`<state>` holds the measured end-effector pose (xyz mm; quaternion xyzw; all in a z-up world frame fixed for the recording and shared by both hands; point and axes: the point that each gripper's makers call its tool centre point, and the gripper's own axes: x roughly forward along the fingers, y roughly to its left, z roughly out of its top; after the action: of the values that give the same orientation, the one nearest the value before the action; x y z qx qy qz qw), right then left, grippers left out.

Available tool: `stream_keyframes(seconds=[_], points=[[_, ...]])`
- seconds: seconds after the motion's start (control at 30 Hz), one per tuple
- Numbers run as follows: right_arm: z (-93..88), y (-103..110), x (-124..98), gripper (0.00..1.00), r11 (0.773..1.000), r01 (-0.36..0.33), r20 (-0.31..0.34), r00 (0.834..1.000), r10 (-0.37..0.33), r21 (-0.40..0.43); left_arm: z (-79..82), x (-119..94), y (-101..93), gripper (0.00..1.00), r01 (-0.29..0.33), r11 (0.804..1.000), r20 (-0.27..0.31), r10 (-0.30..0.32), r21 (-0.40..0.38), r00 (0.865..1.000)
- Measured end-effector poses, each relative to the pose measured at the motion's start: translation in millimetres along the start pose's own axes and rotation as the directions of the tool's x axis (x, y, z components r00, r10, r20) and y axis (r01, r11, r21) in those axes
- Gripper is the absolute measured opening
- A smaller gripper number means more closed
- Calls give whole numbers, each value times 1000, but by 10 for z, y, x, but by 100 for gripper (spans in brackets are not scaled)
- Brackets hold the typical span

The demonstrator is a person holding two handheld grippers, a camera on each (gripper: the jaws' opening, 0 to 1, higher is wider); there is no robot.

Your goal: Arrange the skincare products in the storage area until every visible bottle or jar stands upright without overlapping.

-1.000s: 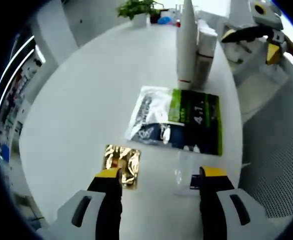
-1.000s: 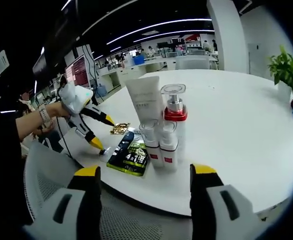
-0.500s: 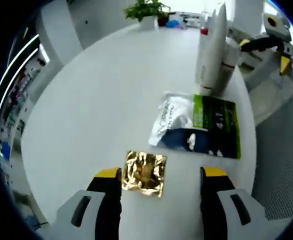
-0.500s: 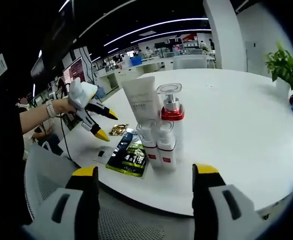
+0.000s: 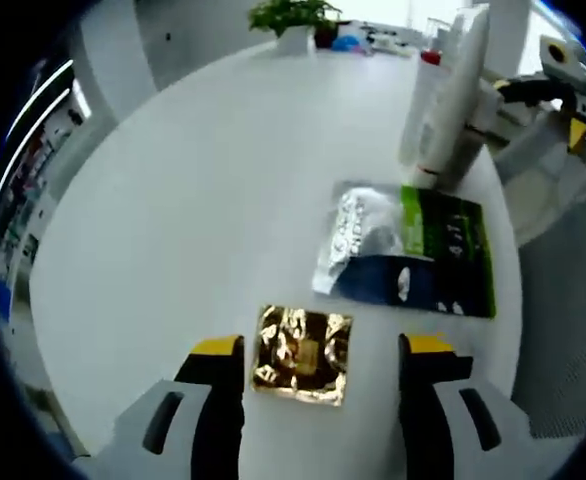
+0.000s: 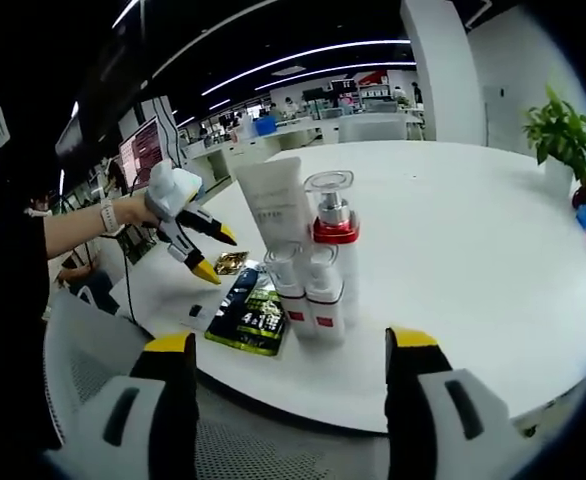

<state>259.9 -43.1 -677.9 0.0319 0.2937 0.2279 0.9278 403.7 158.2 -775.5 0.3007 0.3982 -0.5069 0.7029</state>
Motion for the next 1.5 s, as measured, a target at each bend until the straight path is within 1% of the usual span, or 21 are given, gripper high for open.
stream_keyframes(seconds=[0.1,0.2,0.27,0.4,0.57,1.07,1.3,1.33,1.4,1.5], points=[[2,-11,-5,78,1000,10,1,1000,-10,4,-38,19,21,58,10,1000,-14,-10,10,1000],[5,-19,-7,78,1000,17,2,1000,-17,3,-49,39,35,57,23,1000,-13,-23,-1,1000],[5,-27,-7,78,1000,23,1,1000,-23,2,-59,46,50,58,18,1000,-18,-18,8,1000],[2,-33,-8,78,1000,30,-2,1000,-30,1,-84,78,87,56,33,999,-23,-33,7,999],[1,-46,-12,77,999,41,-4,999,-41,-2,-78,64,119,53,31,999,-12,-30,13,999],[14,-46,-20,77,999,50,5,999,-50,-10,-66,64,106,53,37,999,9,-37,22,999],[11,-35,-15,77,999,46,3,999,-46,-13,-34,73,109,44,40,999,24,-40,21,999],[14,-33,-15,77,999,44,6,999,-44,-9,-29,74,110,40,39,999,25,-40,19,999],[11,-35,-15,77,999,45,5,999,-45,-10,-19,79,79,38,42,999,25,-42,27,999],[7,-29,-12,77,999,42,3,999,-42,-13,-22,82,62,38,41,999,29,-42,26,999]])
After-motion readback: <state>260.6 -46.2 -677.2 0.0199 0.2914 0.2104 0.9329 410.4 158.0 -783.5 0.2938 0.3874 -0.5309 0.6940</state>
